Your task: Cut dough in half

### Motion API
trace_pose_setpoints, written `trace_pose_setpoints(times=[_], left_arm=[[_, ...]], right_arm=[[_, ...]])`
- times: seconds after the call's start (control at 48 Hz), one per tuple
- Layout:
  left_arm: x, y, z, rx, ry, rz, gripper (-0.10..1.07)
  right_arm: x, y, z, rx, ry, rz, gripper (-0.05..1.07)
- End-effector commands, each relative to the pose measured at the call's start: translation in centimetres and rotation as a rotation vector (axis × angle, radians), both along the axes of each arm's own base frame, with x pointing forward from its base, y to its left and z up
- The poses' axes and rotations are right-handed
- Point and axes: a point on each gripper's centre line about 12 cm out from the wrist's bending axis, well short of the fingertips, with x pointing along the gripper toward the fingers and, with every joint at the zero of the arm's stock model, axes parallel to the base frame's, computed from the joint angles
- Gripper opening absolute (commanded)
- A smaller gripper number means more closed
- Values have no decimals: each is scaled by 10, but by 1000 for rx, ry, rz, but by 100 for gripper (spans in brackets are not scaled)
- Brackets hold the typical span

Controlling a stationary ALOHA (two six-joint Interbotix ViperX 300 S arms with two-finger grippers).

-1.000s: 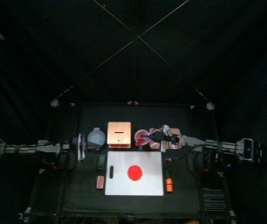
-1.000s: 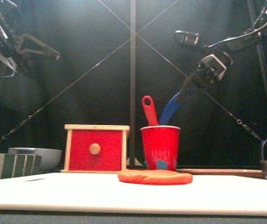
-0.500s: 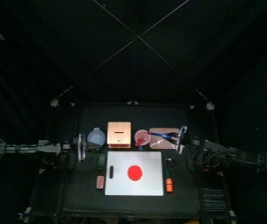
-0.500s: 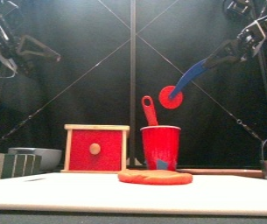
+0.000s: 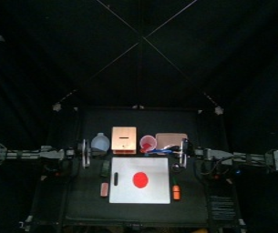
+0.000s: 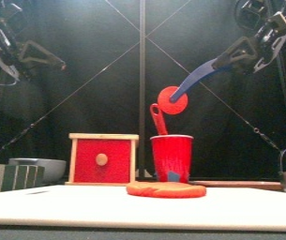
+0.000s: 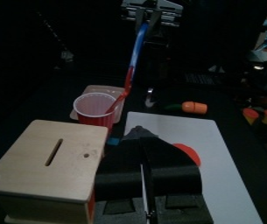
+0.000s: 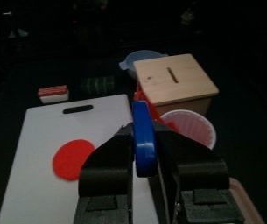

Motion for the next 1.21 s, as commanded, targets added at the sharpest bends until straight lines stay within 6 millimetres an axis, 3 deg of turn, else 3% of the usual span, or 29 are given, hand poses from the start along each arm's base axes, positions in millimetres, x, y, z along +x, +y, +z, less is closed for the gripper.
trace_pose_setpoints(times=[0.0,0.271,0.479,0.958,1.188], left_arm=[[3,1,10,-1,-29,5,5],[3,1,9,-1,-28,5,5],[3,1,9,-1,-26,5,5],[3,1,7,1,-23,6,5],[3,1,7,0,-23,6,5]], right_arm=[[9,9,3,14,-23,37,37],[26,23,3,17,-47,97,37],[39,31,-13,26,-2,127,37],[110,52,-54,10,144,193,36],[134,62,-69,1,184,220,36]])
